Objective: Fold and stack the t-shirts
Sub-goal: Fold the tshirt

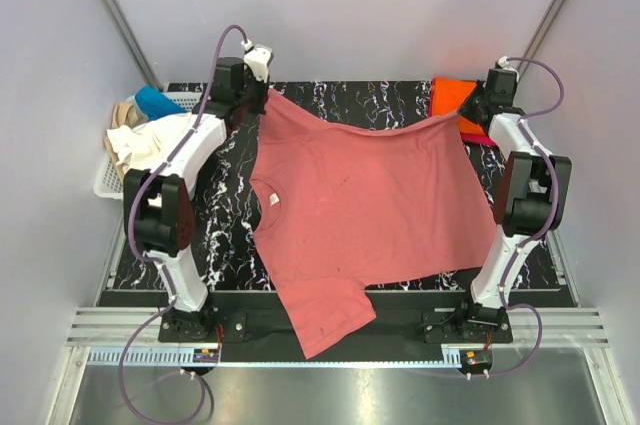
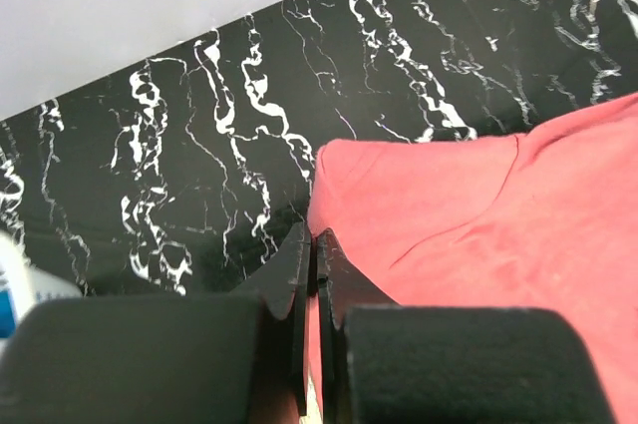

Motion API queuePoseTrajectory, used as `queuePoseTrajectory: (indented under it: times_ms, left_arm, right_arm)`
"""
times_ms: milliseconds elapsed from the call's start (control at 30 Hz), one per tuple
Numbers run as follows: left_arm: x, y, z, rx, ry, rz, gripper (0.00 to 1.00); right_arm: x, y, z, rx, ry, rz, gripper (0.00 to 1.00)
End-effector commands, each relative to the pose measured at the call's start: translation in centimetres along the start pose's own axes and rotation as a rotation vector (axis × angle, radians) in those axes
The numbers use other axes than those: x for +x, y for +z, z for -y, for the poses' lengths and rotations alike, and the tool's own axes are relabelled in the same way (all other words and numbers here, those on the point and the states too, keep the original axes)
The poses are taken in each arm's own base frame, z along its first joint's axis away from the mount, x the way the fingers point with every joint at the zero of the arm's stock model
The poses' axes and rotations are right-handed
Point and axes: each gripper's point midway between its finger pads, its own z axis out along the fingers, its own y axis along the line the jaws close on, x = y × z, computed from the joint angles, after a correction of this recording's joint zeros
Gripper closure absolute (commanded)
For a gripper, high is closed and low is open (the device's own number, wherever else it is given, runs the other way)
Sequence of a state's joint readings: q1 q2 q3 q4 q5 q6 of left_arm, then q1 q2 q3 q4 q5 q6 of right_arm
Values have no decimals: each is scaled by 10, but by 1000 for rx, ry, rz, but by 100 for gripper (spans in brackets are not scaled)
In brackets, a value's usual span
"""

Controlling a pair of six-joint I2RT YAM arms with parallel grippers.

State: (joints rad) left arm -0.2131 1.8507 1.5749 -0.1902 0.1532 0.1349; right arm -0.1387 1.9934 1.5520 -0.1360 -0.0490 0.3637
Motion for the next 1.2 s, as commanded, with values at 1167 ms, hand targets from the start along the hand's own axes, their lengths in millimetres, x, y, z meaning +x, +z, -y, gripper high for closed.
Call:
queuePoseTrajectory:
  times_ms: [1167]
  left_arm:
    - [166, -173, 127, 65, -193, -546, 100]
  right_arm:
    - [78, -49, 84, 217, 185, -166, 99]
